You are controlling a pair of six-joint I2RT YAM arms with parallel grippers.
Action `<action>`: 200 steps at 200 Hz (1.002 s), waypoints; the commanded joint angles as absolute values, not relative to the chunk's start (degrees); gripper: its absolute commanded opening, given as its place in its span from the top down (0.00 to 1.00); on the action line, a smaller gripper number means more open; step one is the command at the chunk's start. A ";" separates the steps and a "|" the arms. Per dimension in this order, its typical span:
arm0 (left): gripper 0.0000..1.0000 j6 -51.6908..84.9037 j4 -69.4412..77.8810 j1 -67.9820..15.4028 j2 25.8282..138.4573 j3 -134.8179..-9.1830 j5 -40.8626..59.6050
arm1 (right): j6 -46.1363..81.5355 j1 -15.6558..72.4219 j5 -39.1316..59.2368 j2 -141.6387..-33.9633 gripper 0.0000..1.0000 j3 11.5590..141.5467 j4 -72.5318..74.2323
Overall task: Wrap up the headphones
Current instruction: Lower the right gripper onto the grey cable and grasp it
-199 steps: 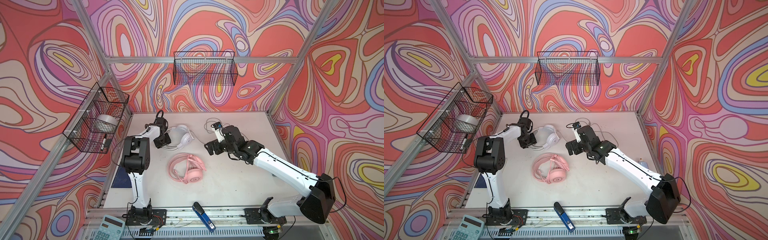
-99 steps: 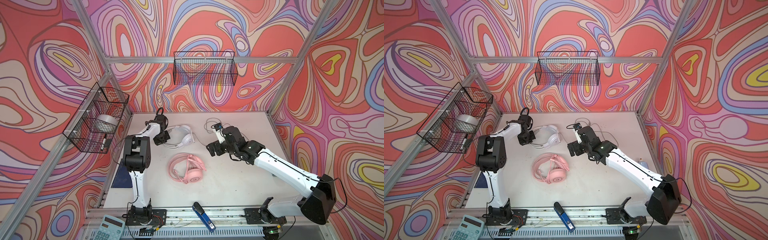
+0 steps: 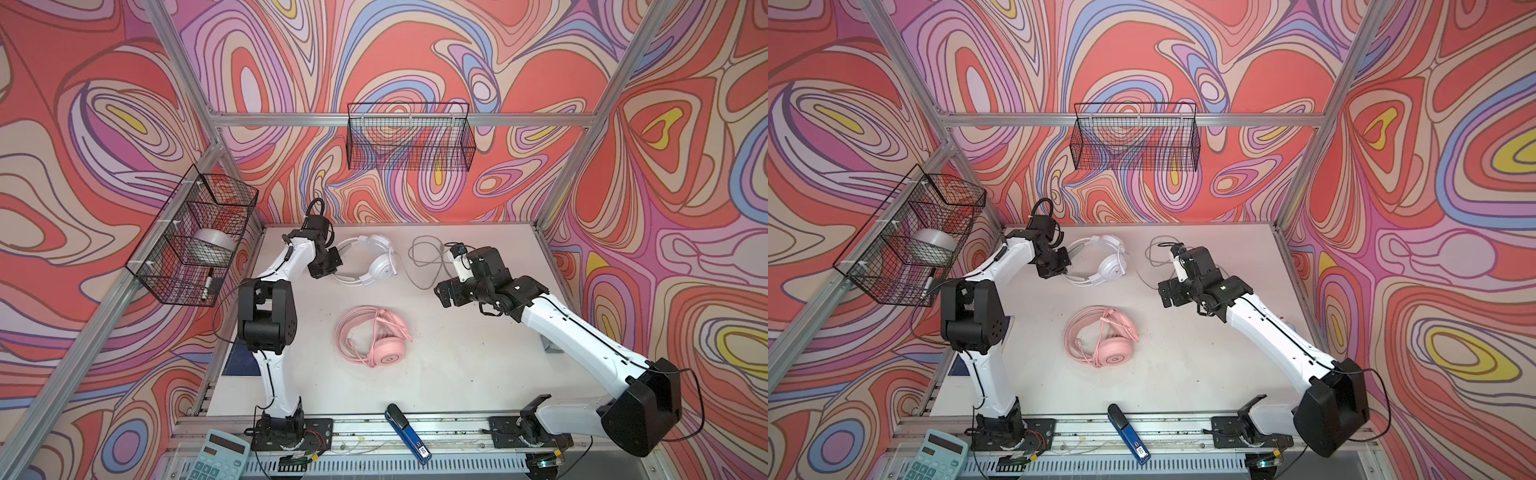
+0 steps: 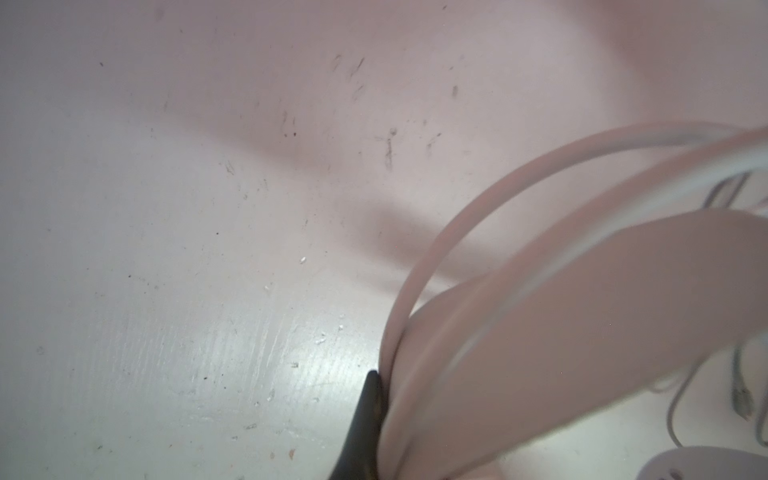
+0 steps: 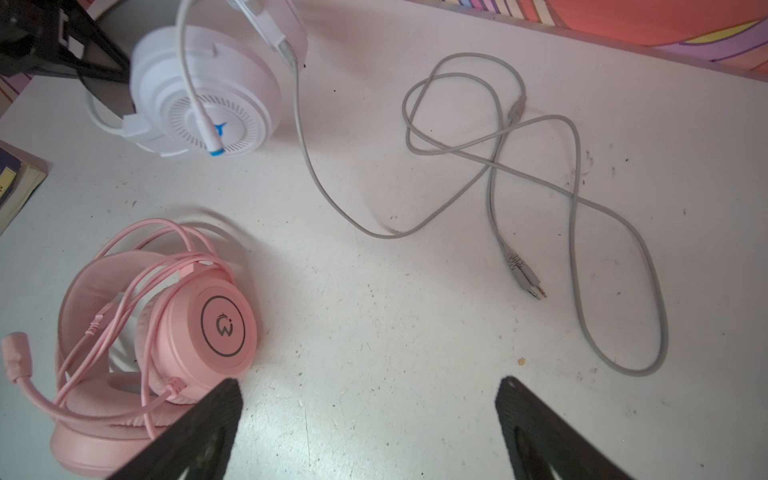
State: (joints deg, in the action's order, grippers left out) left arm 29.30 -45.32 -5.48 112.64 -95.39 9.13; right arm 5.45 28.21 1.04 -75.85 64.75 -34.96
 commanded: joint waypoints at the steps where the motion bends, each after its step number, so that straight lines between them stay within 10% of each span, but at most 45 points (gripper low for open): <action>1: 1.00 26.72 -47.90 -5.21 106.14 -98.50 14.49 | 2.52 26.49 3.95 -75.71 0.02 64.13 -35.50; 122: 1.00 21.62 -56.14 -5.34 93.24 -97.15 15.83 | 2.48 14.94 23.97 -96.38 0.13 77.20 -29.81; 200: 1.00 21.27 -55.72 -5.45 91.25 -95.70 17.56 | 14.89 15.03 30.42 -116.54 0.58 87.89 -26.65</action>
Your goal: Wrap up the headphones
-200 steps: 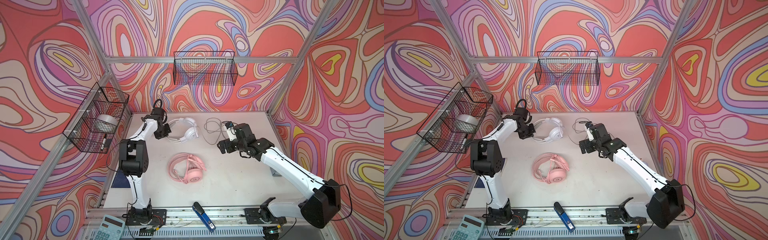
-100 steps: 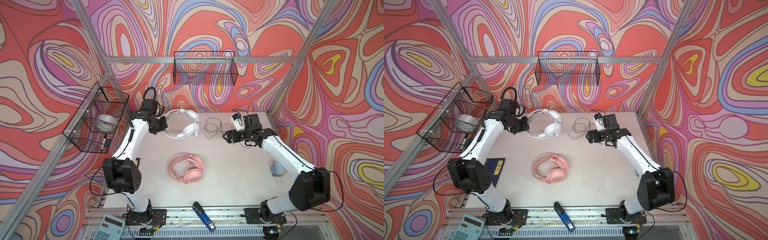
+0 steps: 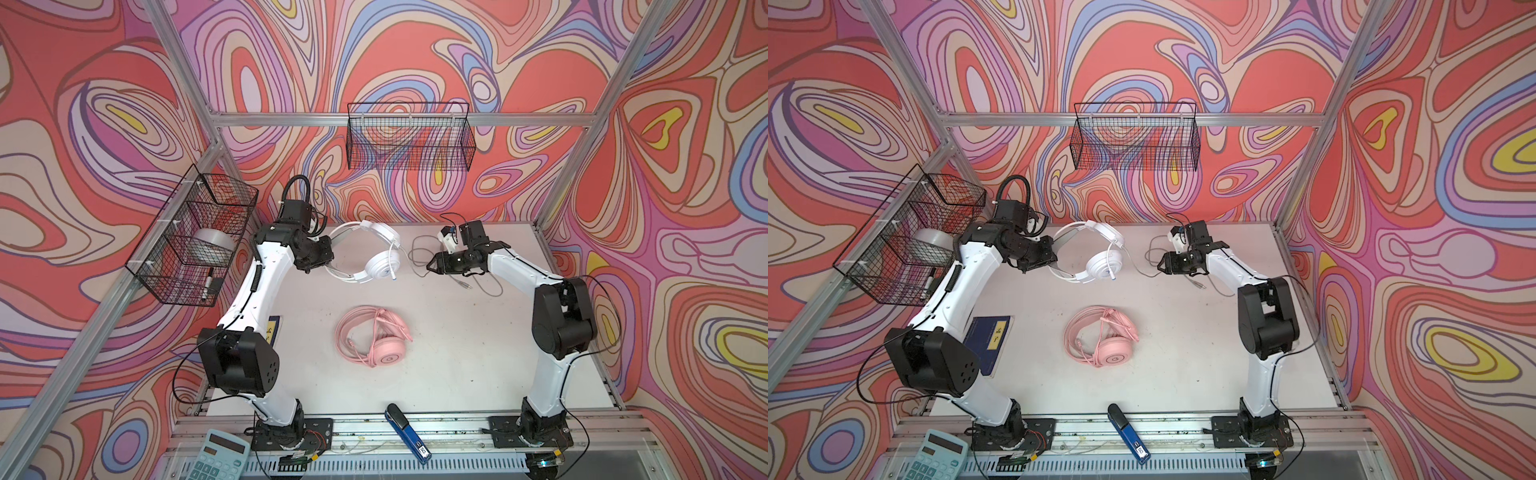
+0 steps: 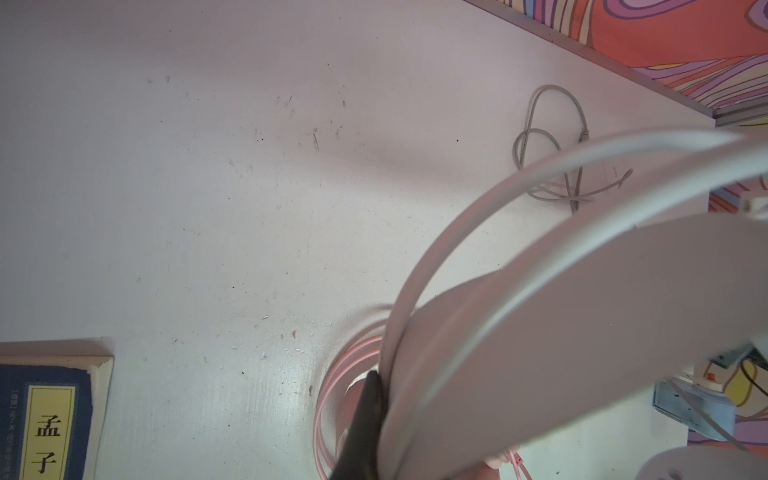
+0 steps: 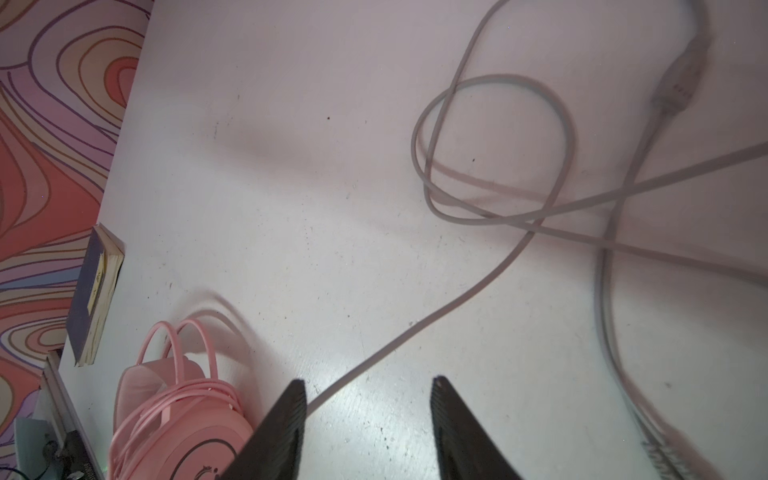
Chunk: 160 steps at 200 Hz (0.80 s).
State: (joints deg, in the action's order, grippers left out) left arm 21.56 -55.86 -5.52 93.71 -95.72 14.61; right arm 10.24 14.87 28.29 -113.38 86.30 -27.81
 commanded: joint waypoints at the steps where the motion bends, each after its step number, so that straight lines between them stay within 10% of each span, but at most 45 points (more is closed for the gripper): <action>1: 1.00 21.27 -55.77 -5.45 91.24 -95.71 17.57 | 15.00 15.03 30.33 -116.63 0.58 87.89 -26.59; 160: 1.00 22.94 -52.84 -5.45 91.76 -92.94 19.42 | 17.66 15.03 15.55 -103.44 0.82 63.37 -29.21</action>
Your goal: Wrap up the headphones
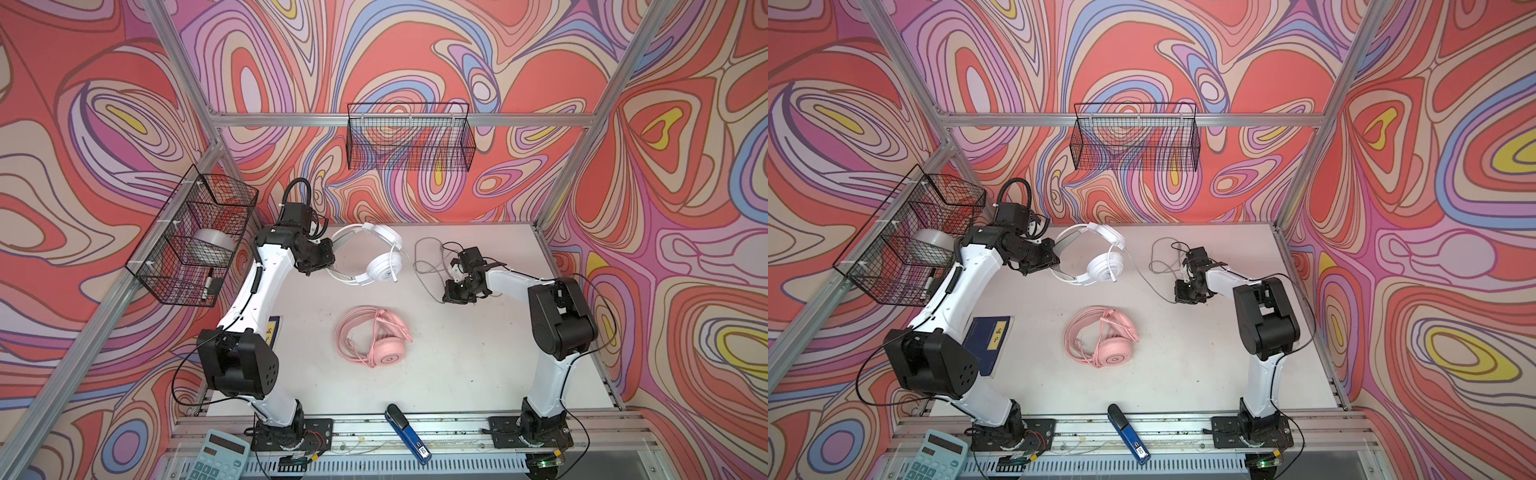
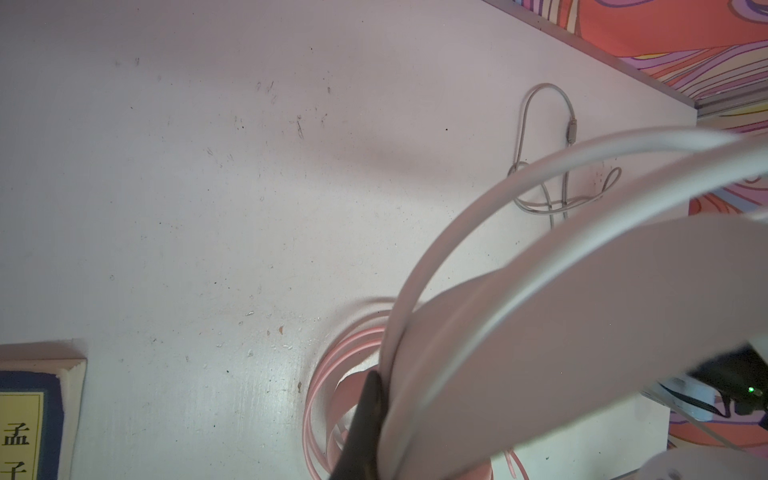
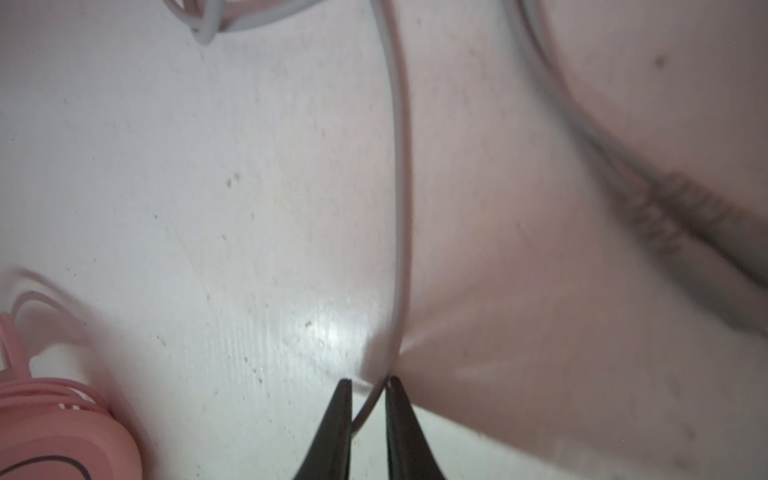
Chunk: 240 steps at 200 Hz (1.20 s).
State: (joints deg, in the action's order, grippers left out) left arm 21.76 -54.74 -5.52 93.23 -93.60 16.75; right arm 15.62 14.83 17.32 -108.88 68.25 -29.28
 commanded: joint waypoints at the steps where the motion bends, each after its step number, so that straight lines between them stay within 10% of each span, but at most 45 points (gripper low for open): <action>1: 1.00 22.94 -52.79 -5.45 91.76 -92.92 19.38 | 17.75 15.03 15.55 -103.18 0.82 63.11 -29.19; 43: 1.00 23.03 -52.43 -5.45 92.80 -92.72 20.14 | 16.66 15.03 16.67 -91.76 0.81 54.81 -27.97; 100: 1.00 23.37 -51.95 -5.54 94.12 -92.89 20.80 | -2.07 15.03 16.15 -79.24 0.38 49.12 -20.09; 240: 1.00 23.91 -53.16 -6.41 93.88 -93.77 20.37 | -48.63 14.94 21.76 -95.64 0.37 50.32 -10.52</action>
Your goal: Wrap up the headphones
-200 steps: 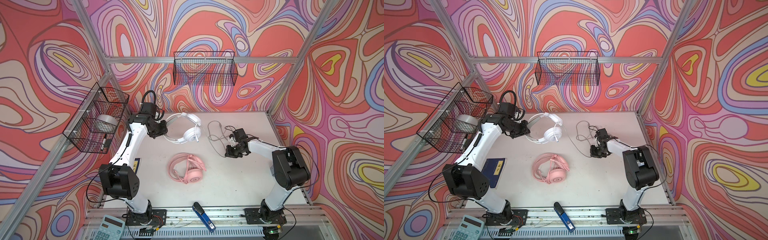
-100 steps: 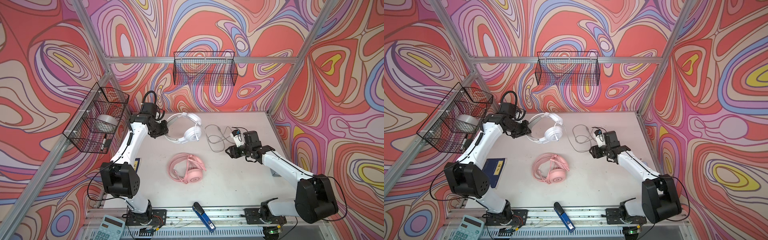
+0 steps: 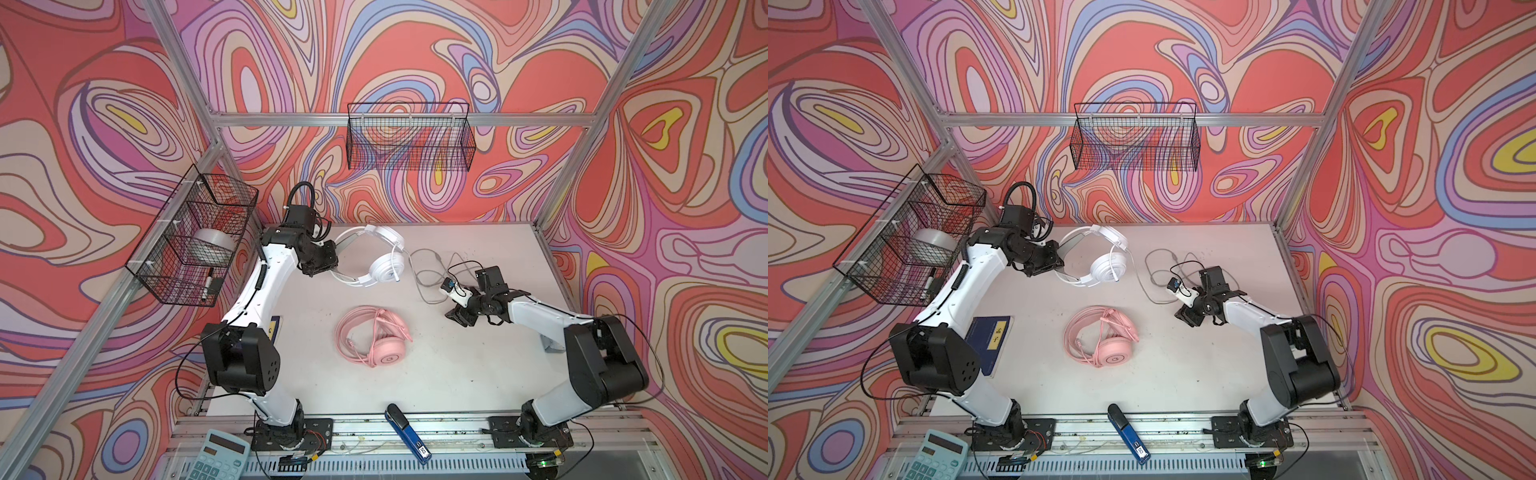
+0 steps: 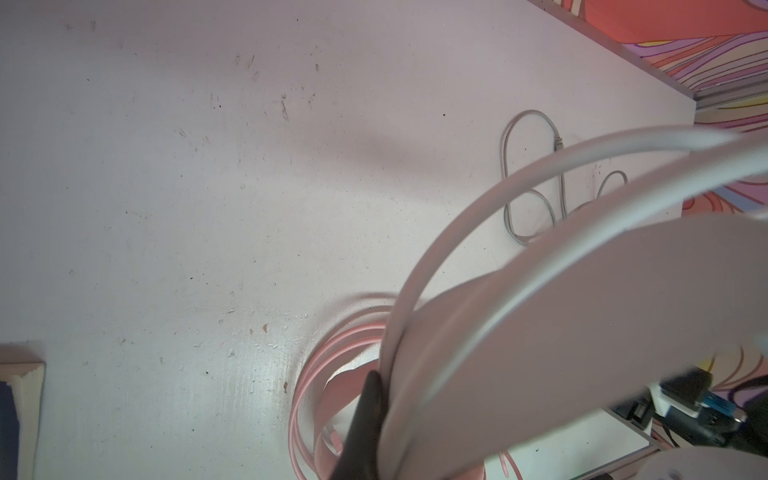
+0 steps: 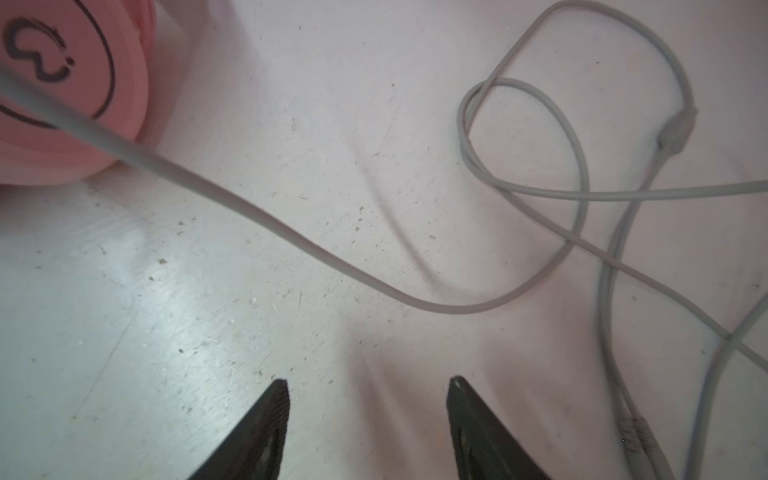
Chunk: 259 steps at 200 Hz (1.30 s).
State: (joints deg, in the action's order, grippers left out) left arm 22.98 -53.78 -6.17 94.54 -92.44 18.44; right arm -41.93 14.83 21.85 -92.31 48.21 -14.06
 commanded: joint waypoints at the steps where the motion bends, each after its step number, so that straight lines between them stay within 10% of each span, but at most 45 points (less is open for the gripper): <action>1: 1.00 23.91 -53.17 -6.41 93.87 -93.77 20.34 | -48.66 14.94 21.78 -95.81 0.37 50.34 -10.31; 152: 1.00 23.44 -54.55 -6.42 94.39 -93.78 19.78 | -60.05 14.94 25.21 -106.25 0.47 55.19 -5.52; 190: 1.00 23.81 -54.42 -6.50 94.66 -93.30 19.75 | -61.28 14.94 26.06 -107.58 0.78 57.48 -9.34; 259: 1.00 25.26 -54.18 -6.90 94.83 -93.16 18.36 | -58.11 15.03 26.87 -102.92 1.00 55.58 -12.34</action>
